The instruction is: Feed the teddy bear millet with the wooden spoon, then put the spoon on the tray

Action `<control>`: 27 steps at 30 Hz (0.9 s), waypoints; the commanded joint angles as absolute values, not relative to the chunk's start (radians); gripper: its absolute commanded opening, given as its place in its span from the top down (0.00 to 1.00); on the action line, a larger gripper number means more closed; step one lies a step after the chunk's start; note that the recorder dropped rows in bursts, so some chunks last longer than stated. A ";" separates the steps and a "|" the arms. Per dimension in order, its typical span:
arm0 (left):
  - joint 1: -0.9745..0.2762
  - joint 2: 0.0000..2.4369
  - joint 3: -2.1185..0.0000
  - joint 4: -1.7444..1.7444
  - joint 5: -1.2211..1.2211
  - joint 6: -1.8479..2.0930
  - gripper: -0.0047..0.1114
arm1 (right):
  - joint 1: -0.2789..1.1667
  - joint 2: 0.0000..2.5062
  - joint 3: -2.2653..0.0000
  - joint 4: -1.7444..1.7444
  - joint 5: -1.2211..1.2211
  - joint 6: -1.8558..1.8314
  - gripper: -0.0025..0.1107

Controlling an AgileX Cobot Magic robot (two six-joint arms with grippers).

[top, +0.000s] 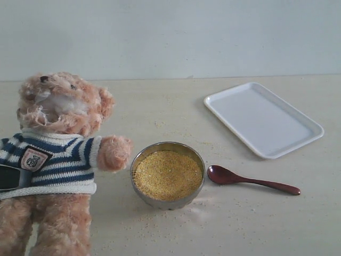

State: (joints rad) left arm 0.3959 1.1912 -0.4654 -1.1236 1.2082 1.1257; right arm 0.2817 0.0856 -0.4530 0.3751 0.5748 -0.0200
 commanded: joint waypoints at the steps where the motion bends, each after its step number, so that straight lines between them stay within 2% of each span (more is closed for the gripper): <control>1: 0.398 1.182 -0.463 -1.147 1.221 1.125 0.92 | 0.278 0.299 -0.559 0.373 0.775 -0.254 0.98; 7: 0.398 1.182 -0.463 -1.147 1.221 1.125 0.92 | 0.278 0.642 -0.727 0.329 0.878 -0.505 0.97; 9: 0.398 1.182 -0.463 -1.147 1.221 1.125 0.92 | 0.280 0.742 -0.775 0.295 0.900 -0.563 0.94; 11: 0.398 1.182 -0.463 -1.147 1.221 1.125 0.92 | 0.308 0.842 -0.806 0.230 0.906 -0.570 0.85; 16: 0.398 1.182 -0.463 -1.147 1.221 1.125 0.92 | 0.419 1.042 -0.831 0.077 0.893 -0.588 0.47; 18: 0.398 1.182 -0.463 -1.147 1.221 1.125 0.92 | 0.464 1.108 -0.831 0.009 0.868 -0.591 0.40; 27: 0.398 1.182 -0.463 -1.147 1.221 1.125 0.92 | 0.500 1.352 -0.831 -0.107 0.789 -0.640 0.42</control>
State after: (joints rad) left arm 0.3959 1.1912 -0.4654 -1.1236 1.2082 1.1257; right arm 0.4980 1.3131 -0.8255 -0.0910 0.8214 -0.6151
